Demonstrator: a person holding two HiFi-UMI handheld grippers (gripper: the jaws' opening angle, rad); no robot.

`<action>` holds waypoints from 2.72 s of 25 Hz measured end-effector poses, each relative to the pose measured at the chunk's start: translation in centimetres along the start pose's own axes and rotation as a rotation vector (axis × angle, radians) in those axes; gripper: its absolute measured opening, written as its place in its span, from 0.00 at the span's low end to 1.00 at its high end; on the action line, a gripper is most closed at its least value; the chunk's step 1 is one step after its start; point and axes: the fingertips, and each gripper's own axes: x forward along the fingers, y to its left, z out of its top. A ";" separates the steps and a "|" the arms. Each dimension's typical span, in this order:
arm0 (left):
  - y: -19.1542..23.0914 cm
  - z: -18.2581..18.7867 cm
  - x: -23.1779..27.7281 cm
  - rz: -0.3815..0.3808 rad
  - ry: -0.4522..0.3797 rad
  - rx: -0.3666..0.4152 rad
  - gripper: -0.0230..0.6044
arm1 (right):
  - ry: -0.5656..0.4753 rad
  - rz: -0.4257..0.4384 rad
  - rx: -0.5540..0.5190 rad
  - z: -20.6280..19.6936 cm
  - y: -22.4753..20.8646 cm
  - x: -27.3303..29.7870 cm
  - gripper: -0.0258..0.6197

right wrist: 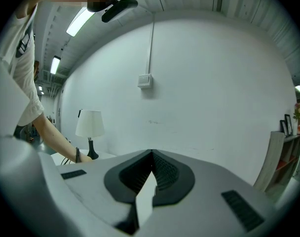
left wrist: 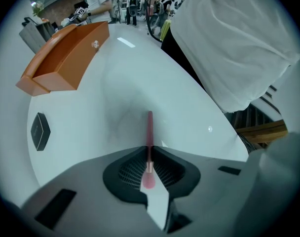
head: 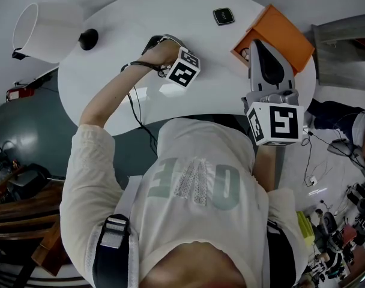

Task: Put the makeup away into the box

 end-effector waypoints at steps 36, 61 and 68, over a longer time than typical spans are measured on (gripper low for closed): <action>4.9 0.1 -35.1 1.251 -1.353 -1.068 0.12 | -0.154 -0.026 0.047 3.3 0.4 -2.0 0.04; 15.5 12.5 -25.8 0.989 -0.836 -0.679 0.12 | -0.089 -0.314 0.146 -1.6 -9.2 -7.3 0.04; 19.5 19.0 -18.0 0.820 -0.633 -0.399 0.12 | -0.029 -0.447 0.197 -5.1 -13.7 -10.9 0.04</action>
